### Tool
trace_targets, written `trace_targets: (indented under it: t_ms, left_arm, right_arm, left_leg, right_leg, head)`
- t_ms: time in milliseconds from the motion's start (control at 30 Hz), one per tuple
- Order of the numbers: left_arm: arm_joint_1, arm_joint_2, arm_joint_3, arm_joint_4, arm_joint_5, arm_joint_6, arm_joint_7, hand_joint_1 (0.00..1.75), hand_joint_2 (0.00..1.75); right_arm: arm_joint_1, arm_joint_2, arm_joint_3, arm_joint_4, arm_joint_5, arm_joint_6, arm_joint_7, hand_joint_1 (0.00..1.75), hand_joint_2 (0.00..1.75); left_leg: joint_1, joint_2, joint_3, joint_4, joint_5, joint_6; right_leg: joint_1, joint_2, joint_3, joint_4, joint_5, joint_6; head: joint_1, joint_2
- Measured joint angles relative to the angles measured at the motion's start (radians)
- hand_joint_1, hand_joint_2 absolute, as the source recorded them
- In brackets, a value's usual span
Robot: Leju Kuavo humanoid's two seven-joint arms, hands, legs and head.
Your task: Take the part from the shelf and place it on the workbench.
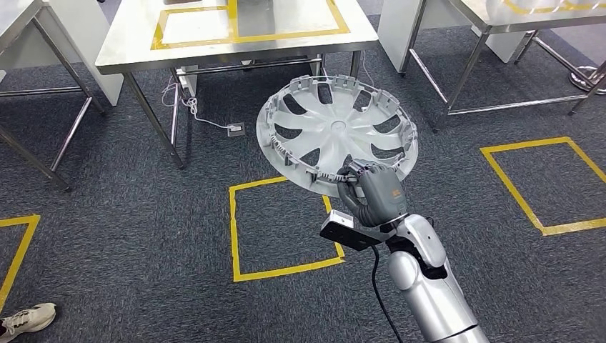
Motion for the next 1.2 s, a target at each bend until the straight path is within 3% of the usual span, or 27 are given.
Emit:
trace_targets:
  t_ms: [500,633,700,800,833,867,900,967,1033,1133,1200]
  left_arm:
    - [0.001,0.000,0.000,0.000,0.002,-0.002,0.004,0.00,1.75]
    - [0.001,0.000,0.000,0.000,0.010,-0.001,0.001,0.00,1.75]
    - [0.002,-0.001,0.000,0.000,0.013,-0.001,-0.002,0.00,1.75]
    - [0.002,-0.001,0.000,0.000,0.014,0.000,-0.006,0.00,1.75]
    - [0.001,-0.001,0.000,0.000,0.014,0.000,-0.008,0.00,1.75]
    - [0.001,-0.001,0.000,0.000,0.013,-0.001,-0.010,0.00,1.75]
    - [0.001,-0.001,0.000,0.000,0.011,-0.001,-0.010,0.00,1.75]
    - [0.000,-0.001,0.000,-0.001,0.009,-0.002,-0.010,0.00,1.75]
    - [-0.001,-0.001,0.000,-0.002,0.008,-0.002,-0.011,0.00,1.75]
    - [-0.001,-0.002,0.000,-0.001,0.008,-0.002,-0.010,0.00,1.75]
    - [-0.002,-0.002,0.000,-0.001,0.008,-0.002,-0.007,0.00,1.75]
  right_arm:
    - [-0.020,-0.003,0.000,0.011,-0.002,0.000,-0.002,1.75,1.75]
    - [-0.029,-0.003,0.000,0.013,-0.002,0.000,-0.004,1.75,1.75]
    - [-0.035,-0.003,0.000,0.014,-0.001,0.001,-0.006,1.75,1.75]
    - [-0.044,-0.003,0.001,0.021,0.000,0.003,-0.010,1.75,1.75]
    - [-0.047,-0.003,0.001,0.025,0.000,0.004,-0.011,1.75,1.75]
    - [-0.050,-0.004,0.001,0.030,0.000,0.005,-0.011,1.75,1.75]
    - [-0.052,-0.004,0.001,0.034,0.000,0.006,-0.011,1.75,1.75]
    - [-0.056,-0.005,0.001,0.042,0.000,0.007,-0.013,1.75,1.75]
    - [-0.061,-0.005,0.001,0.046,0.000,0.007,-0.016,1.75,1.75]
    - [-0.064,-0.007,0.001,0.051,0.000,0.008,-0.016,1.75,1.75]
    - [-0.066,-0.007,0.001,0.052,0.000,0.006,-0.016,1.75,1.75]
  left_leg:
    - [-0.001,0.000,-0.001,0.001,-0.001,0.001]
    - [-0.003,0.005,0.007,-0.013,0.005,0.020]
    - [0.005,0.010,0.020,-0.034,0.015,0.026]
    - [0.009,0.017,0.025,-0.039,0.016,0.026]
    - [0.011,0.018,0.025,-0.037,0.013,0.024]
    - [0.015,0.018,0.024,-0.033,0.010,0.019]
    - [0.020,0.018,0.024,-0.027,0.005,0.013]
    - [0.029,0.016,0.021,-0.010,-0.008,-0.007]
    - [0.031,0.014,0.017,0.002,-0.018,-0.027]
    - [0.033,0.012,0.018,-0.005,-0.017,-0.047]
    - [0.032,0.035,0.001,0.028,-0.034,-0.054]
  right_leg:
    - [-0.001,0.000,0.000,-0.001,0.001,0.001]
    - [-0.004,0.000,0.006,-0.008,0.003,0.014]
    - [-0.002,-0.009,-0.014,0.038,-0.026,0.019]
    - [-0.013,-0.019,-0.102,0.219,-0.109,0.033]
    - [-0.018,-0.020,-0.121,0.256,-0.117,0.038]
    - [-0.024,-0.021,-0.120,0.252,-0.104,0.045]
    - [-0.030,-0.022,-0.100,0.213,-0.077,0.051]
    - [-0.039,-0.018,-0.032,0.080,-0.024,0.065]
    - [-0.039,-0.010,0.003,0.015,-0.011,0.057]
    - [-0.033,-0.010,0.003,0.016,-0.013,0.025]
    - [-0.034,-0.016,0.008,0.011,-0.014,0.011]
  head:
    - [0.000,0.000]
    - [-0.001,0.000]
    - [0.002,0.000]
    - [0.004,0.000]
    - [0.004,0.000]
    - [0.004,0.000]
    - [0.004,0.000]
    - [0.006,0.000]
    - [0.007,0.000]
    - [0.006,0.000]
    - [0.004,0.000]
